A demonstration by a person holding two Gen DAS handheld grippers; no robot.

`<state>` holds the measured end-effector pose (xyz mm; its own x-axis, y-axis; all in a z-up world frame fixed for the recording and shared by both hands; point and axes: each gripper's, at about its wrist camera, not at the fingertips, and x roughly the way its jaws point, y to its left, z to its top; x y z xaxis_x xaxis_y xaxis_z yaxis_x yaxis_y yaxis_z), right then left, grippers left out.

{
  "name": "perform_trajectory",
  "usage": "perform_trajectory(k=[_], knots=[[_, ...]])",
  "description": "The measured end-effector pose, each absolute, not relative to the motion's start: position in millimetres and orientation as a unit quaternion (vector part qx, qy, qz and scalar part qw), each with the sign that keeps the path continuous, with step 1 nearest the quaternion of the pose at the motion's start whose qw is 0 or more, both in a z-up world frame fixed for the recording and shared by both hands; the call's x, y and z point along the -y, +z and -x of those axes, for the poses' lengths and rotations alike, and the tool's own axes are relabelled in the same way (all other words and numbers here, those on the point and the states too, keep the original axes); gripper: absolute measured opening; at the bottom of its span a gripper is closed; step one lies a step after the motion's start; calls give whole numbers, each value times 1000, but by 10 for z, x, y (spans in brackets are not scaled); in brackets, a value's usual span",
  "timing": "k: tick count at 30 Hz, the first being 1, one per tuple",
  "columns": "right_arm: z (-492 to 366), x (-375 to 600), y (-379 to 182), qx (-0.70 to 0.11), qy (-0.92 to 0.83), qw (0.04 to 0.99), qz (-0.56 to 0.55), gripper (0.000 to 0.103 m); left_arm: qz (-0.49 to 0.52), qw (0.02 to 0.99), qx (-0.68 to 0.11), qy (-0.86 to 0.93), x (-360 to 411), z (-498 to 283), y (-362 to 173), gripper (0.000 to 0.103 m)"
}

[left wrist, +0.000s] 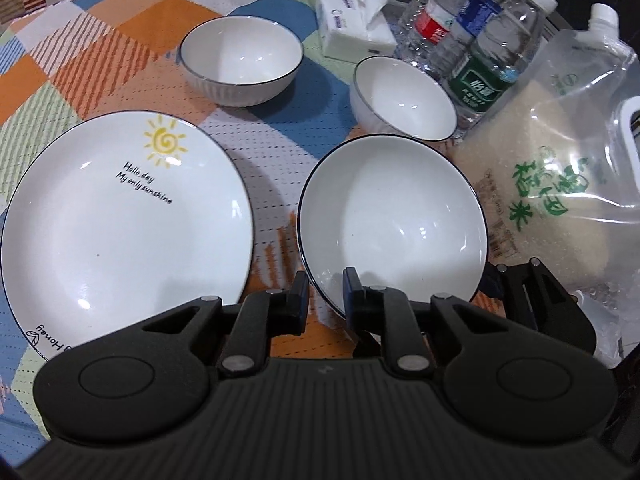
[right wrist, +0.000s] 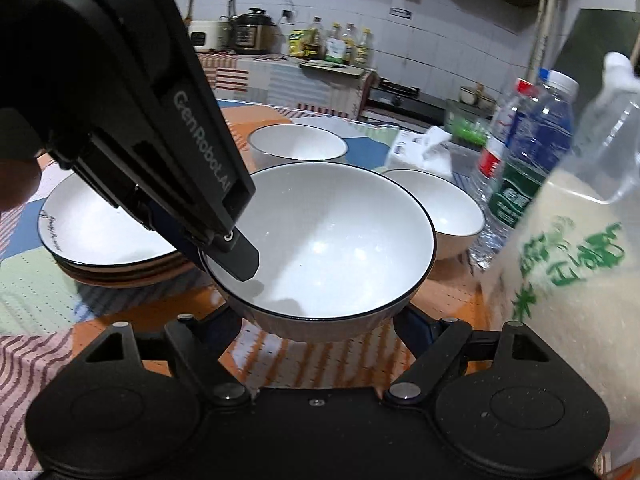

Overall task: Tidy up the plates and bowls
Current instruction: 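Grip the white bowl rim with the right tool while the left tool grips beside it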

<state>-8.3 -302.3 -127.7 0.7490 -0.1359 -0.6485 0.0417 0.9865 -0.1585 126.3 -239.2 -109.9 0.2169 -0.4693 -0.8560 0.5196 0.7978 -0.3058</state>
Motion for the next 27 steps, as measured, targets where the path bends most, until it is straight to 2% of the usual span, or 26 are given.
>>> perform_trajectory(k=[15,27], knots=[[-184,3133,-1681,-375,-14,926,44,83,-86,774,-553,-297,2526,-1363,-1383,16],[-21,3078,-1534,-404,-27,912,62,83,-68,764,-567,-300,2465,-1390,-1322,18]])
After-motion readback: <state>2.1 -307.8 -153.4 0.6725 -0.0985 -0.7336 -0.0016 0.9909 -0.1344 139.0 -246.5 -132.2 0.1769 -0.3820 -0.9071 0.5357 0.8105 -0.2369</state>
